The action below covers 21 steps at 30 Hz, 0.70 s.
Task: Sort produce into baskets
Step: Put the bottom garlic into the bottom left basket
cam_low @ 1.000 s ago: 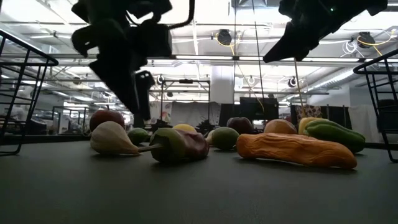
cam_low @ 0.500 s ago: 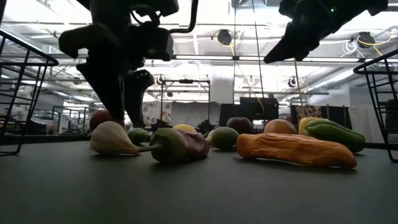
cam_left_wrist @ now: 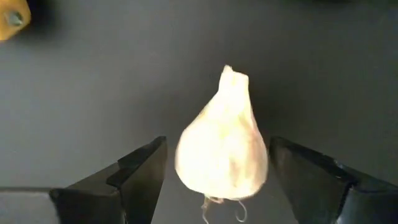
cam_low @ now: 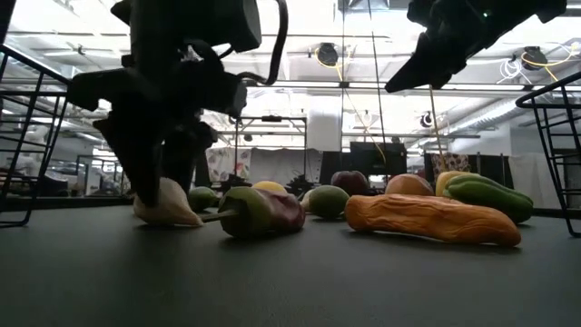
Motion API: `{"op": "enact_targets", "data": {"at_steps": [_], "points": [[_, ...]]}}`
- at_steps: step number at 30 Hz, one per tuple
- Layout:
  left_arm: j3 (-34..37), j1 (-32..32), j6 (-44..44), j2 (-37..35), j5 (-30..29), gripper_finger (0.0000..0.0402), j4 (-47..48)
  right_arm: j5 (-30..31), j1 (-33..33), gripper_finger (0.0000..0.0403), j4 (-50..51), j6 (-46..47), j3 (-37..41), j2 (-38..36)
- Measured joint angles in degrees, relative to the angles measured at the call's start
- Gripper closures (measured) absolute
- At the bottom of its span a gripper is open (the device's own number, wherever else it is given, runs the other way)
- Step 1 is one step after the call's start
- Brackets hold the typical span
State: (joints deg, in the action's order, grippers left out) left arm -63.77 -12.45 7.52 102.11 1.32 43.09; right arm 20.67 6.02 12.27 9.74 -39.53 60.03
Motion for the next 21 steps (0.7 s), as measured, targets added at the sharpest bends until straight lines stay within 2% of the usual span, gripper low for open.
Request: {"op": "enact_targets", "data": {"at_steps": [16,21], "points": [[0.0,0.0,-2.8,1.9,0.1,0.0113,0.1,0.0,0.0,0.0403,0.0,-0.2,0.0,0.0],[0.0,0.0,-3.9,1.9,0.0,0.0140,0.1,0.0,0.0,0.0403,0.0,-0.3,0.0,0.0]]}}
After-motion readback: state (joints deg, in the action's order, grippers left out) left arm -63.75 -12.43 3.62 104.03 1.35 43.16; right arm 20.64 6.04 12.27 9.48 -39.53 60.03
